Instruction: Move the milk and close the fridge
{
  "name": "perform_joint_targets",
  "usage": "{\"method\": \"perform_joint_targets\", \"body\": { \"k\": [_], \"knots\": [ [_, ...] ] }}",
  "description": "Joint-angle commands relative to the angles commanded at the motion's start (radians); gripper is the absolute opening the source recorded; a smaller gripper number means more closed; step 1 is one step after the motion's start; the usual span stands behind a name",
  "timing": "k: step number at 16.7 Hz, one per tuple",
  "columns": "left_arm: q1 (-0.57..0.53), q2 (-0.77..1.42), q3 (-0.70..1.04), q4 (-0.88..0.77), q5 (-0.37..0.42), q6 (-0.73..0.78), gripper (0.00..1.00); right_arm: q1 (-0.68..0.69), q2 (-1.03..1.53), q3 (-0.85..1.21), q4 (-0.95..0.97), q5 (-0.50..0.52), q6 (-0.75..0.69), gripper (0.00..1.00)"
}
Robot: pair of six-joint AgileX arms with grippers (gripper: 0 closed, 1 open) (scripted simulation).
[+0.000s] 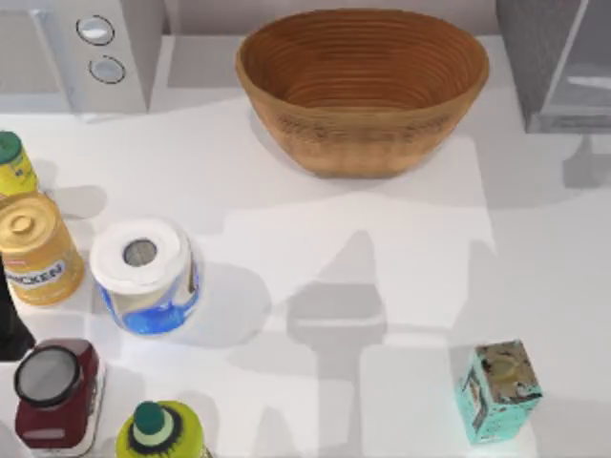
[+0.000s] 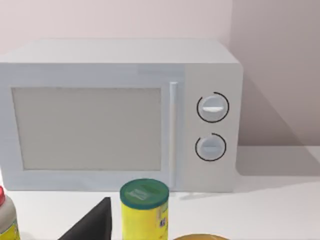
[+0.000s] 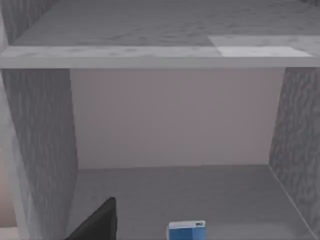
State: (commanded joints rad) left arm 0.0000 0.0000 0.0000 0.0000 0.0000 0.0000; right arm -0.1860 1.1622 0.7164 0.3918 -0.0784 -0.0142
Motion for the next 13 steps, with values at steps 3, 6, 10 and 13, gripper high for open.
{"method": "perform_joint_targets", "body": {
  "k": [3, 6, 10, 13],
  "knots": [
    [0.000, 0.000, 0.000, 0.000, 0.000, 0.000, 1.00, 0.041, -0.399, -0.198, -0.106, 0.033, 0.004, 1.00],
    [0.000, 0.000, 0.000, 0.000, 0.000, 0.000, 1.00, 0.089, -0.725, -0.389, -0.209, 0.055, 0.006, 1.00],
    [0.000, 0.000, 0.000, 0.000, 0.000, 0.000, 1.00, 0.150, -1.022, -0.601, -0.324, 0.072, 0.010, 1.00],
    [0.000, 0.000, 0.000, 0.000, 0.000, 0.000, 1.00, 0.179, -1.138, -0.696, -0.379, 0.077, 0.013, 1.00]
  ]
}}
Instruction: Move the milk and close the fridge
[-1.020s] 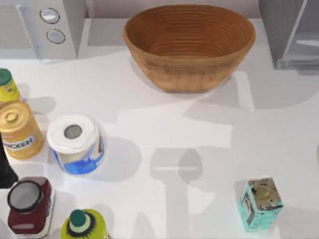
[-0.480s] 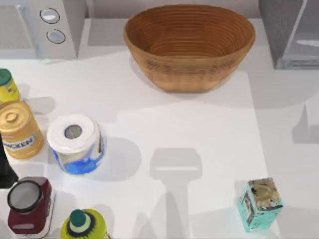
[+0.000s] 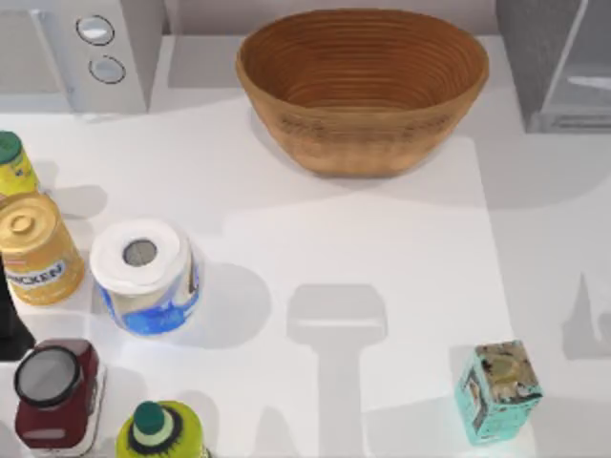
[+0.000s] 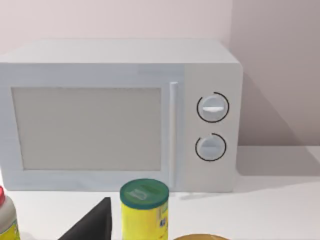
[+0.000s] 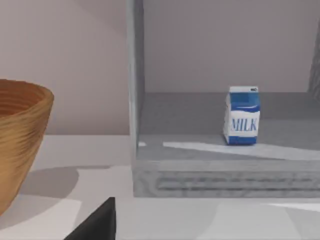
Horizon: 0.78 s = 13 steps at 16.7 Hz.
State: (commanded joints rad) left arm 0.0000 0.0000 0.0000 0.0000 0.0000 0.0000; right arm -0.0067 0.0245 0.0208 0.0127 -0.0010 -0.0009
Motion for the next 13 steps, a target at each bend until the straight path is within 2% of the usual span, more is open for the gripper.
{"method": "perform_joint_targets", "body": {
  "k": [8, 13],
  "knots": [
    [0.000, 0.000, 0.000, 0.000, 0.000, 0.000, 1.00, 0.005, -0.028, -0.013, -0.023, -0.001, 0.002, 1.00],
    [0.000, 0.000, 0.000, 0.000, 0.000, 0.000, 1.00, 0.016, -0.151, 0.085, -0.238, -0.011, 0.013, 1.00]
  ]
}}
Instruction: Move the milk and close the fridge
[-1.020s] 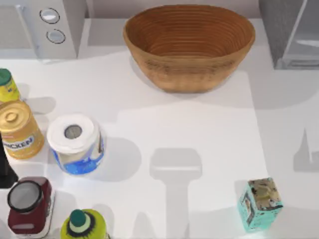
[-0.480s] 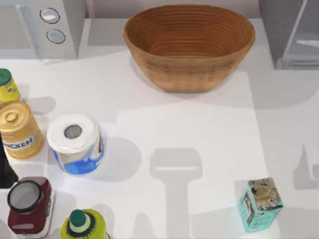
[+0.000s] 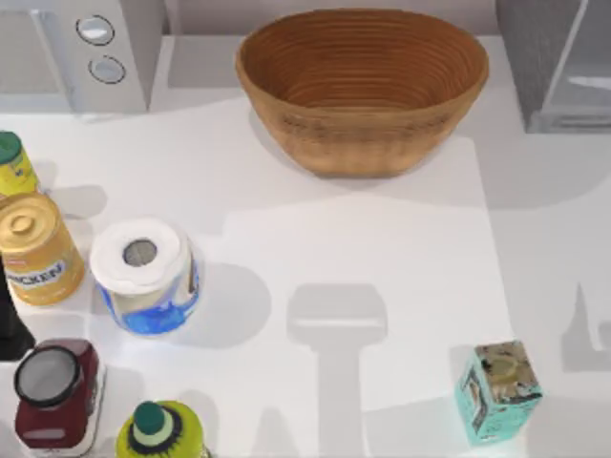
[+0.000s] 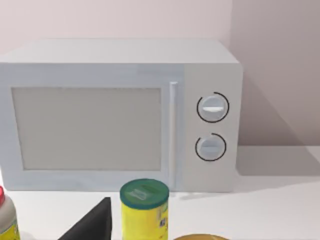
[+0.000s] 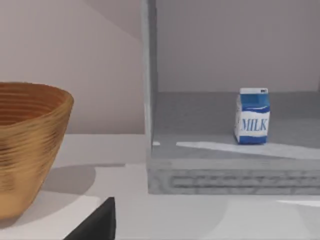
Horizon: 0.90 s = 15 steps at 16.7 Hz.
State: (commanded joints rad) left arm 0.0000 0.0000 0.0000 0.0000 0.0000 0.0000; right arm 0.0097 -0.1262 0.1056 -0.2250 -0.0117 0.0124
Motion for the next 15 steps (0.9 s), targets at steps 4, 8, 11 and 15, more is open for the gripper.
{"method": "perform_joint_targets", "body": {
  "k": [4, 8, 11, 15],
  "knots": [
    [0.000, 0.000, 0.000, 0.000, 0.000, 0.000, 1.00, -0.002, -0.182, 0.149, -0.338, 0.005, 0.006, 1.00],
    [0.000, 0.000, 0.000, 0.000, 0.000, 0.000, 1.00, -0.009, -0.382, 0.315, -0.720, 0.015, 0.005, 1.00],
    [0.000, 0.000, 0.000, 0.000, 0.000, 0.000, 1.00, -0.013, -0.514, 0.424, -0.971, 0.020, -0.003, 1.00],
    [0.000, 0.000, 0.000, 0.000, 0.000, 0.000, 1.00, -0.012, -0.639, 0.527, -1.188, 0.021, -0.017, 1.00]
  ]
}}
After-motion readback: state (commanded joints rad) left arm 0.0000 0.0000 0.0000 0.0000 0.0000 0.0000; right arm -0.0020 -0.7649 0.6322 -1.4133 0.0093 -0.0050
